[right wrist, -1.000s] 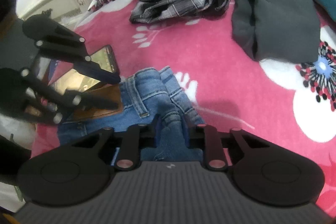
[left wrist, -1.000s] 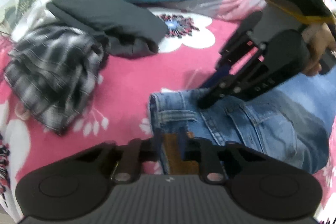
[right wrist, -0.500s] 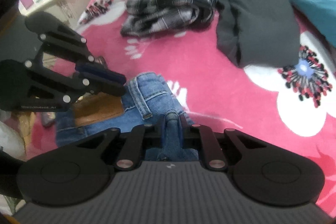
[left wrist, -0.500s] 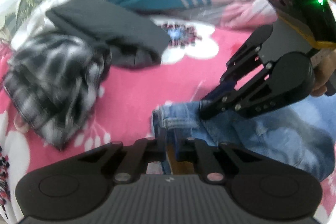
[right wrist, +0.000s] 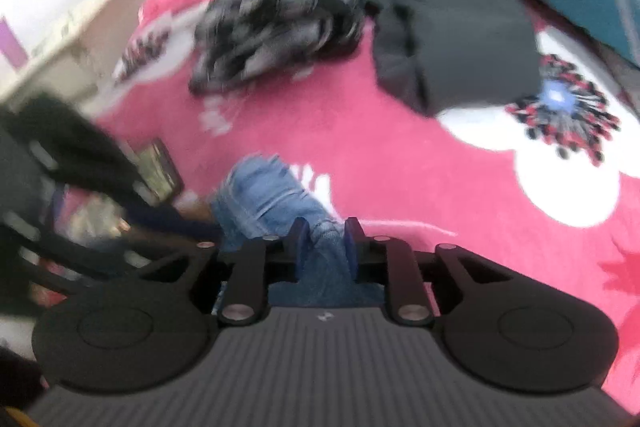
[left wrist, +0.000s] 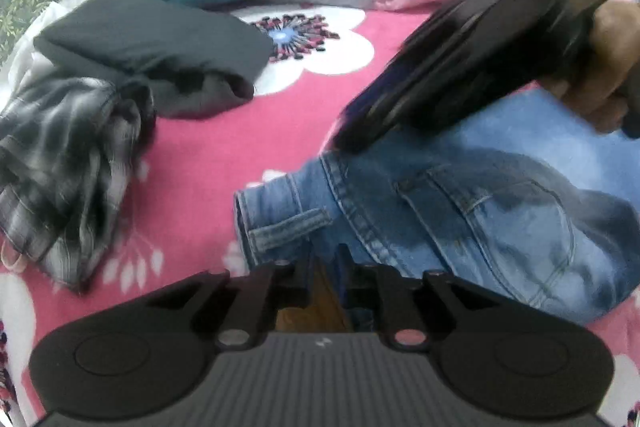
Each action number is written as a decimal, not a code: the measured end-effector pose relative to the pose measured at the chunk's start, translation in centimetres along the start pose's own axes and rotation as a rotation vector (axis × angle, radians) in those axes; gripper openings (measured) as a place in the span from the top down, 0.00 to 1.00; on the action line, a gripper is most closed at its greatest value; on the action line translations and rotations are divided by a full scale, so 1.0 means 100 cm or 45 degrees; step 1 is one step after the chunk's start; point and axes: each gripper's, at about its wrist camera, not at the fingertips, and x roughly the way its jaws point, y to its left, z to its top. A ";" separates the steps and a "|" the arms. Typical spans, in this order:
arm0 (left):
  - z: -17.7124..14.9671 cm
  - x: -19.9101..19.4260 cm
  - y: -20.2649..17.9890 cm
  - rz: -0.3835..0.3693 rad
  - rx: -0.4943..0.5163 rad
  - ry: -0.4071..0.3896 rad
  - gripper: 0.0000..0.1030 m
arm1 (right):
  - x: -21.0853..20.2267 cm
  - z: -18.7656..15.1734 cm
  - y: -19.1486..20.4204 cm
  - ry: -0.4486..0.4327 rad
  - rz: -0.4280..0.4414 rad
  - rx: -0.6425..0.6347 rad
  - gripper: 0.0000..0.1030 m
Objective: Fold clothes
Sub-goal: 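Grasp the jeans waistband with the right gripper near the brown leather patch, then release the waistband and sweep the open right gripper along the jeans leg, then press the left gripper on the back pocket while the right gripper smooths the leg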
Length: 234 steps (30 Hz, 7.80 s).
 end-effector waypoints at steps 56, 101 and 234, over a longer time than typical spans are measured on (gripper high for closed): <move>0.004 0.019 -0.025 0.116 0.249 -0.089 0.95 | -0.062 -0.123 -0.051 -0.059 -0.771 0.800 0.83; -0.054 -0.033 -0.057 0.140 -0.256 0.005 0.71 | -0.102 -0.191 -0.066 0.123 -0.656 0.755 0.72; 0.068 0.068 -0.162 0.279 -0.236 0.492 0.02 | -0.135 -0.243 -0.073 0.022 -0.866 0.801 0.44</move>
